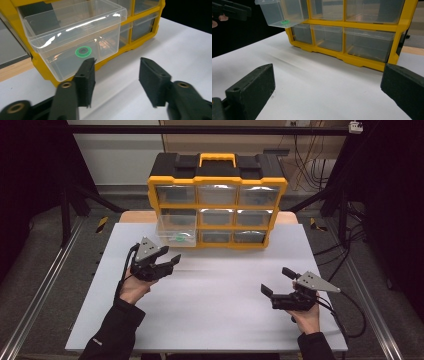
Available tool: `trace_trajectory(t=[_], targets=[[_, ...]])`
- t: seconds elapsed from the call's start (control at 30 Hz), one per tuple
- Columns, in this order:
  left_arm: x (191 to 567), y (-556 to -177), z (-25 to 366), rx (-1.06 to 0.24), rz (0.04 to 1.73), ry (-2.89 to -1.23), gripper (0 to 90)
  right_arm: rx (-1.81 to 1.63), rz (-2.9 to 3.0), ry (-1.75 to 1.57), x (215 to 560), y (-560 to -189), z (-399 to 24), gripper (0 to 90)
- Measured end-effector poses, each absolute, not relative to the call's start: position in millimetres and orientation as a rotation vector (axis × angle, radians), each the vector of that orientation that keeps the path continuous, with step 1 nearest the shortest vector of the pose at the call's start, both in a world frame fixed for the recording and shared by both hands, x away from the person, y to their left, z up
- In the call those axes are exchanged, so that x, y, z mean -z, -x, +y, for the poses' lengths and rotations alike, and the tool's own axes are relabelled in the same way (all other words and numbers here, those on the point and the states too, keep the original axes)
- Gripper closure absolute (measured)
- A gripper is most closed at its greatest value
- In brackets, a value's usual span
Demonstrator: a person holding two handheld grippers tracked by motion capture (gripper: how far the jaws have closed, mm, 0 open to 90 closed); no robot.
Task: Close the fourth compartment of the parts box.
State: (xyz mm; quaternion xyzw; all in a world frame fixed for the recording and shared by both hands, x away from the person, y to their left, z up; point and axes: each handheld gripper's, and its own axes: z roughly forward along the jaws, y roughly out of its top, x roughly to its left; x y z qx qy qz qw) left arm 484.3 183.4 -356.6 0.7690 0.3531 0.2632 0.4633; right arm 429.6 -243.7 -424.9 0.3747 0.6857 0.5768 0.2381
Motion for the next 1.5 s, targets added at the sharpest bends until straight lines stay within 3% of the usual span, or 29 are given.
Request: trace_trajectory(t=[0.47, 0.73, 1.5], targets=[[362.4, -501.0, 179.1, -0.671, 0.909, -1.932, 77.0, -1.578, 1.885, -1.033, 426.9, -430.3, -241.4, 0.0], [363.5, -512.9, 181.4, -0.683, 0.937, -1.919, 87.2, -1.576, 1.887, -1.029, 427.8, -431.1, -242.0, 0.0], [356.1, -533.4, 177.2, -0.701, 0.932, -1.928, 89.1, -1.576, 1.881, -1.032, 426.9, -430.5, -242.6, 0.0]])
